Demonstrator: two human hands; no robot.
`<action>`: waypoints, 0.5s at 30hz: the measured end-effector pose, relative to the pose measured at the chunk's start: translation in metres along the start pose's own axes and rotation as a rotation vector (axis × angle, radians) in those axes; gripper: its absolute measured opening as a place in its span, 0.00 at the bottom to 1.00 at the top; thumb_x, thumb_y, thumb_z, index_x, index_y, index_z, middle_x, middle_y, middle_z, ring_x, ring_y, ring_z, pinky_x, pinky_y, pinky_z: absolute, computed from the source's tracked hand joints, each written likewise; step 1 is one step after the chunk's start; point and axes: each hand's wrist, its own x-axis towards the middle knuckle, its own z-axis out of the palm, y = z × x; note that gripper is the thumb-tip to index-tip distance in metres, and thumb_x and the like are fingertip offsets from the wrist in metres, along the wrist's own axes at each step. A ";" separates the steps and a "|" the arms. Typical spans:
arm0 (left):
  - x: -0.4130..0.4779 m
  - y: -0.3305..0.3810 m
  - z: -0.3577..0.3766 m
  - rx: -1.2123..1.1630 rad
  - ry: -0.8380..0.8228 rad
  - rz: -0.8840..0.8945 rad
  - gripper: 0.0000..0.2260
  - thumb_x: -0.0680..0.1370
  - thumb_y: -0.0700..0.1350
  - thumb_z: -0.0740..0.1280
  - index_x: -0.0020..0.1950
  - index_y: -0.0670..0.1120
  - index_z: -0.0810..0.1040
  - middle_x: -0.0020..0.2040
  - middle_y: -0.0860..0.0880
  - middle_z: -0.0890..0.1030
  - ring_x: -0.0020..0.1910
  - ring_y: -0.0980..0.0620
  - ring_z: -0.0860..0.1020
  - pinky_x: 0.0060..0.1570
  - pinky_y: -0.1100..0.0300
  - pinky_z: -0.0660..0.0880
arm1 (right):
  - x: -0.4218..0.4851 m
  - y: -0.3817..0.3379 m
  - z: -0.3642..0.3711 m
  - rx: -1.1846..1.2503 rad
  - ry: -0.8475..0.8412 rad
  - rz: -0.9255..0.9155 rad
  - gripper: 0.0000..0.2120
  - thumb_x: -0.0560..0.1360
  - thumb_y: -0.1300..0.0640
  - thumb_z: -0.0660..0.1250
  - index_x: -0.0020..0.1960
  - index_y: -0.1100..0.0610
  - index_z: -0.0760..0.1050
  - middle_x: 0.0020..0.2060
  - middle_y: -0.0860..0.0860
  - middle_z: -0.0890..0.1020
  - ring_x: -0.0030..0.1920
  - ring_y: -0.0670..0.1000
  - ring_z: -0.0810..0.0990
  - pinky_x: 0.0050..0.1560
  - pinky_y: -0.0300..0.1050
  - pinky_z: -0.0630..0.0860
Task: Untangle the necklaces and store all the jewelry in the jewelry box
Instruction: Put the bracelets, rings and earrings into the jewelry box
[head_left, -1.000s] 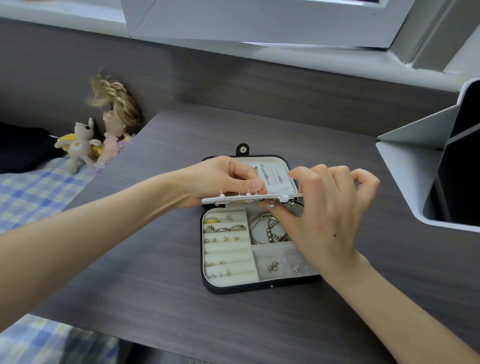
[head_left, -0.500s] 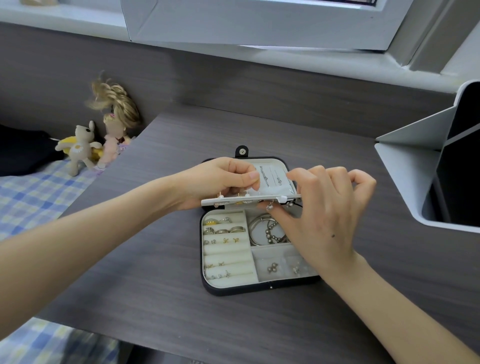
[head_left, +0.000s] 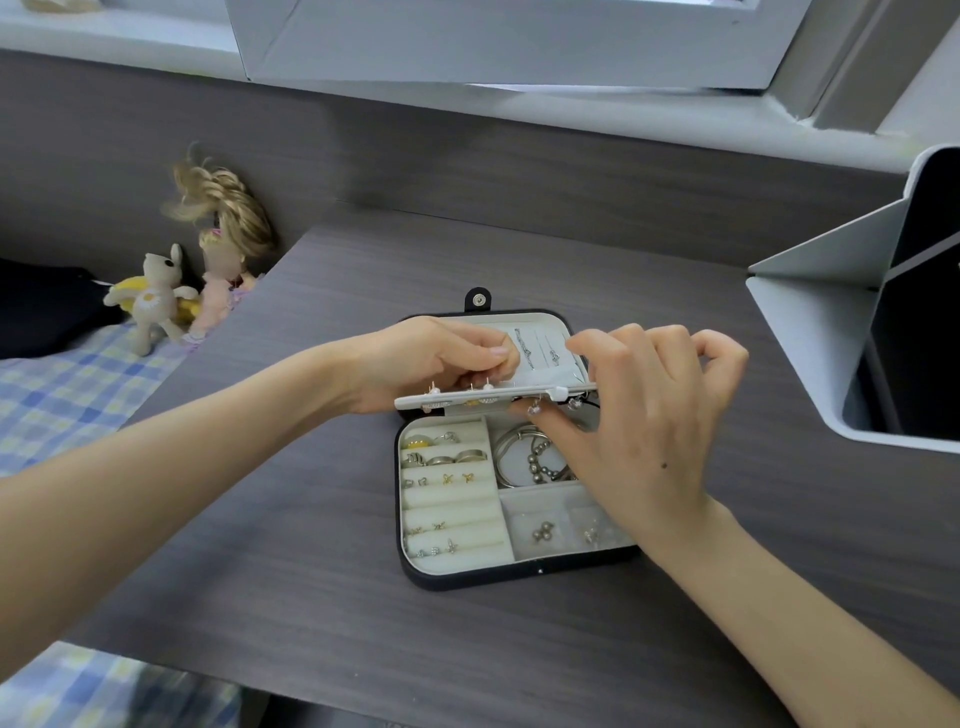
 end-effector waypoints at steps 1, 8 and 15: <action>0.000 0.000 0.000 -0.014 -0.001 -0.005 0.08 0.76 0.45 0.58 0.42 0.41 0.70 0.37 0.51 0.69 0.36 0.55 0.65 0.38 0.61 0.64 | 0.000 0.000 0.000 0.000 -0.002 -0.001 0.21 0.67 0.47 0.74 0.50 0.55 0.68 0.34 0.50 0.76 0.38 0.51 0.67 0.47 0.49 0.60; 0.003 -0.002 -0.002 -0.034 0.000 -0.069 0.07 0.75 0.46 0.62 0.44 0.42 0.74 0.38 0.48 0.71 0.35 0.52 0.66 0.35 0.58 0.62 | 0.000 0.000 0.000 -0.005 -0.007 0.001 0.20 0.68 0.46 0.74 0.49 0.55 0.69 0.35 0.50 0.77 0.38 0.51 0.67 0.47 0.49 0.60; 0.005 -0.002 -0.001 -0.057 0.004 -0.095 0.08 0.79 0.44 0.63 0.41 0.43 0.76 0.36 0.50 0.73 0.31 0.56 0.70 0.32 0.66 0.67 | 0.001 -0.001 -0.001 -0.005 0.007 0.003 0.19 0.70 0.45 0.72 0.49 0.55 0.69 0.35 0.51 0.77 0.38 0.51 0.67 0.47 0.50 0.60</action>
